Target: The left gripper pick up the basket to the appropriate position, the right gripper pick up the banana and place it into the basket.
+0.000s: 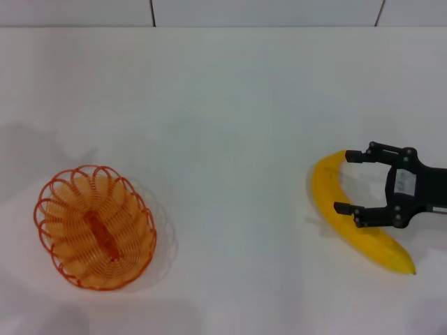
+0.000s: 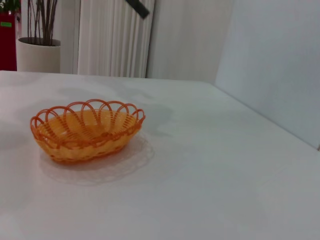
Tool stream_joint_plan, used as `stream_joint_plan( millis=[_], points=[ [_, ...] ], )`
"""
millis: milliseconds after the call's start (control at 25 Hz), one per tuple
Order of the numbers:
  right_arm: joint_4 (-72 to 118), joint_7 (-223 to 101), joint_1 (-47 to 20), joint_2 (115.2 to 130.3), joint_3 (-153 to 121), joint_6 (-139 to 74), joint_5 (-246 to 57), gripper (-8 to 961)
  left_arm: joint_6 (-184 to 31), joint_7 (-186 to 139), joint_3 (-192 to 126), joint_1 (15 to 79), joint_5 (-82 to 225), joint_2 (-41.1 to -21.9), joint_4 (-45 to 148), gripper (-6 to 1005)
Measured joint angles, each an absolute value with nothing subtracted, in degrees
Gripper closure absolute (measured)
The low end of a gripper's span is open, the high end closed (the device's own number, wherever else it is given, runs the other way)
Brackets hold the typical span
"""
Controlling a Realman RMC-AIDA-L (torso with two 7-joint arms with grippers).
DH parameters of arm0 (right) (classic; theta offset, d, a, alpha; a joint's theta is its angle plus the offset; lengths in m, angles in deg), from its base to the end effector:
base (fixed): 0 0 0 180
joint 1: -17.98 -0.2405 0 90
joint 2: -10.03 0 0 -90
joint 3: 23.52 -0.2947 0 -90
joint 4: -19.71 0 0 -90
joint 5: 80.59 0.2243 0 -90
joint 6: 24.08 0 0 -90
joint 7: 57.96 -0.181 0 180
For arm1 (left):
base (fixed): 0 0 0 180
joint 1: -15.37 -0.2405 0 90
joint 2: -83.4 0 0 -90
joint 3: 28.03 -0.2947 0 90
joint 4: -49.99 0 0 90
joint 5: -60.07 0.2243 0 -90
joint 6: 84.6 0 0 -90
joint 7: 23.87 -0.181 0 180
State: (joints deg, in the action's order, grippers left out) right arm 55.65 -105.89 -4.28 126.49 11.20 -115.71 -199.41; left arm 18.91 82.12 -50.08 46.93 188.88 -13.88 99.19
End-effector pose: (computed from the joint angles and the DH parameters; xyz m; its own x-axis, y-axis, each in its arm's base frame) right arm 0.3541 0.3214 -0.0308 0.9390 -0.0053 -0.3438 -0.1419 -0.9168 -0.3732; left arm -0.3418 0.3880 0.1869 0.7128 0.5654 0.4150 0.6966 -0.6398 -0.3247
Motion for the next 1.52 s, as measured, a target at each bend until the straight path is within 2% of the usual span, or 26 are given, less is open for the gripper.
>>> stream_joint_plan(
  millis=[160, 320, 440, 520, 560, 640, 760, 920, 1280, 1520],
  points=[
    [55.64, -106.36, -5.29, 126.48, 11.26, -115.93, -199.84, 61, 19.42, 84.29, -54.18, 51.94, 199.97, -12.93, 99.44, 123],
    [55.65, -106.52, -5.91, 126.46, 11.29, -116.18, -200.14, 61, 19.30, 81.44, -59.05, 53.64, 201.29, -13.42, 100.70, 123],
    [55.65, -106.53, -6.17, 126.47, 11.32, -116.23, -200.15, 61, 18.93, 75.17, -62.43, 54.32, 201.40, -15.75, 103.38, 122],
    [55.66, -106.54, -6.24, 126.47, 11.35, -116.26, -200.18, 61, 18.53, 68.89, -64.04, 54.28, 201.48, -18.29, 105.67, 122],
    [55.66, -106.56, -6.25, 126.48, 11.36, -116.27, -200.20, 61, 18.09, 63.90, -64.56, 54.17, 202.01, -20.50, 107.12, 122],
    [55.65, -106.73, -6.26, 126.48, 11.37, -116.28, -200.21, 61, 17.26, 59.15, -65.27, 54.29, 203.64, -22.87, 108.34, 123],
    [55.66, -107.52, -6.51, 126.49, 11.77, -116.29, -200.21, 61, 13.90, 56.69, -68.49, 54.70, 207.30, -25.35, 108.37, 123],
    [55.66, -108.24, -7.13, 126.49, 12.48, -116.28, -200.21, 61, 9.54, 56.75, -72.10, 55.00, 209.65, -26.76, 106.62, 124],
    [55.13, -108.73, -7.65, 126.55, 12.78, -115.78, -200.21, 61, 6.83, 54.76, -72.86, 58.29, 209.12, -27.47, 100.09, 127],
    [54.97, -108.76, -7.84, 126.57, 12.78, -115.86, -200.21, 61, 4.83, 54.57, -74.61, 58.47, 210.74, -29.62, 99.58, 128]
  ],
)
